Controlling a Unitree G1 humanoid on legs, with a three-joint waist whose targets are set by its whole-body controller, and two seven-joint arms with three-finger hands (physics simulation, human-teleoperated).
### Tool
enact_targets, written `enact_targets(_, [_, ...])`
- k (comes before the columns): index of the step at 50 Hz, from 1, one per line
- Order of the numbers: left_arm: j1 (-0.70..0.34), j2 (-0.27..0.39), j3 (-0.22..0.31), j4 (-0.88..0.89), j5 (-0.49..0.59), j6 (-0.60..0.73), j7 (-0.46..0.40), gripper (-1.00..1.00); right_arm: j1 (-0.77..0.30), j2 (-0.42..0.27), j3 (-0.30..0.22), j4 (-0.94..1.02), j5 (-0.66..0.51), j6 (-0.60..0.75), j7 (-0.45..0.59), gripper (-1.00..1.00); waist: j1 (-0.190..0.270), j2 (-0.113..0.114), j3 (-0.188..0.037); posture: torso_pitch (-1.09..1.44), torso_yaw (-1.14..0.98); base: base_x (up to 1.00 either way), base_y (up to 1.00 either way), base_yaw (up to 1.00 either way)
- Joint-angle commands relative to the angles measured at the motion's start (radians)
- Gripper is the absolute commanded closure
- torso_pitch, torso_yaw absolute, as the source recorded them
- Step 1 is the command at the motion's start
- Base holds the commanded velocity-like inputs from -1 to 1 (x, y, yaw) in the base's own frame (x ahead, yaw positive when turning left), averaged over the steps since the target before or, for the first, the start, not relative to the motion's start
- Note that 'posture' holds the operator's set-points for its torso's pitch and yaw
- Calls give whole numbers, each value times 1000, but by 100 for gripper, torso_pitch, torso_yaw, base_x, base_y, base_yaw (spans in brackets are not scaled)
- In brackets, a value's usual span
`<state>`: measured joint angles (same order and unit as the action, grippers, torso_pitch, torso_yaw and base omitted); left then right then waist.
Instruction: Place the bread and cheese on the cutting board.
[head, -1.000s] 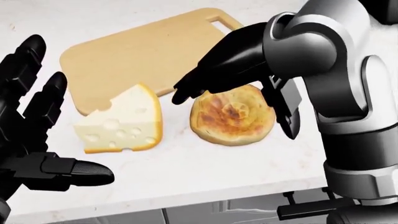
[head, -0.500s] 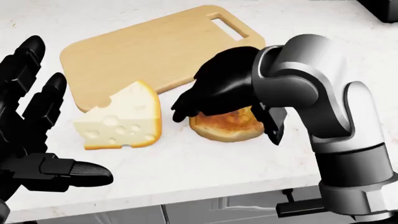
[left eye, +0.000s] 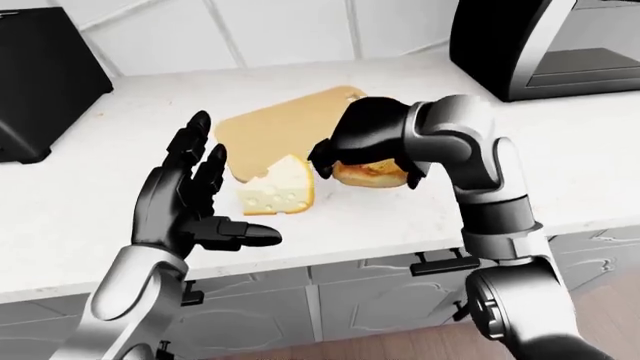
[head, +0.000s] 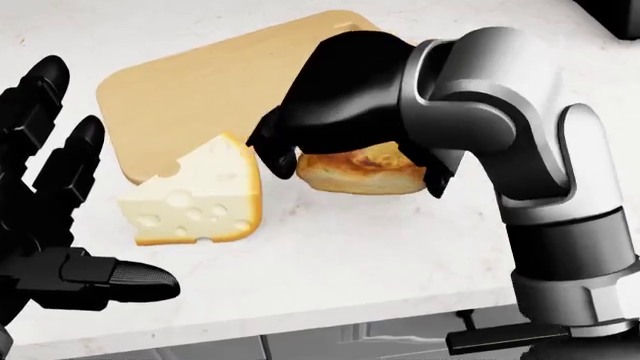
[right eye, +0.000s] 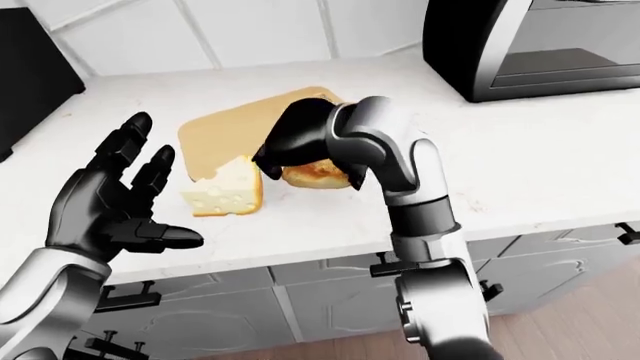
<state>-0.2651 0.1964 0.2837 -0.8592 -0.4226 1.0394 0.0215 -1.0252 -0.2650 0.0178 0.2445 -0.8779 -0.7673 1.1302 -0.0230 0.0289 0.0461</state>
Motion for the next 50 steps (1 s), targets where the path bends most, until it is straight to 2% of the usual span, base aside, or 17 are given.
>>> enact_targets(1, [-16, 7, 4, -24, 0, -34, -1, -100, -70, -17, -27, -17, 27, 14, -20, 100, -1, 1, -27, 0, 0, 0, 0, 0])
enact_targets(9, [-22, 6, 5, -38, -4, -19, 5, -100, -218, -60, -31, 140, -15, -14, -106, 100, -3, 2, -21, 0, 0, 0, 0, 0])
enact_targets(13, [-27, 7, 3, -38, -6, -14, 7, -100, -327, -86, -34, 248, -40, -25, -157, 100, -3, 3, -20, 0, 0, 0, 0, 0])
enact_targets(16, [-29, 7, 2, -40, -7, -11, 9, -100, -425, -107, -13, 407, -144, -67, -299, 100, -3, 5, -18, 0, 0, 0, 0, 0])
enact_targets(19, [-33, 7, 7, -50, -14, 2, 13, -100, -519, -110, 33, 601, -317, -104, -528, 100, -3, 8, -16, 0, 0, 0, 0, 0])
enact_targets(20, [-34, 8, 8, -50, -15, 2, 13, -100, -552, -108, 58, 675, -391, -108, -625, 100, -3, 8, -16, 0, 0, 0, 0, 0])
enact_targets(21, [-36, 9, 13, -49, -18, 4, 12, -100, -593, -113, 103, 748, -504, -111, -770, 100, -3, 9, -16, 0, 0, 0, 0, 0])
enact_targets(22, [-36, 10, 15, -48, -20, 4, 13, -100, -631, -103, 112, 826, -560, -95, -851, 100, -3, 10, -16, 0, 0, 0, 0, 0])
enact_targets(25, [-29, 11, 14, -42, -20, -5, 10, -100, -684, -83, 147, 943, -711, -44, -1026, 100, 0, 12, -17, 0, 0, 0, 0, 0])
enact_targets(32, [-21, 14, 24, -34, -25, -16, 7, -100, -658, -24, 170, 1058, -939, 125, -1265, 100, 11, 8, -15, 0, 0, 0, 0, 0])
enact_targets(36, [-16, 14, 27, -37, -29, -17, 9, -100, -631, 11, 153, 1083, -1005, 202, -1366, 100, 15, 6, -18, 0, 0, 0, 0, 0])
enact_targets(41, [-11, 17, 30, -26, -30, -28, 5, -100, -588, 41, 122, 1095, -1025, 212, -1431, 100, 19, 6, -19, 0, 0, 0, 0, 0])
enact_targets(50, [-1, 16, 27, -18, -28, -40, 1, -100, -585, 44, 99, 1100, -1045, 197, -1492, 100, 23, 3, -21, 0, 0, 0, 0, 0])
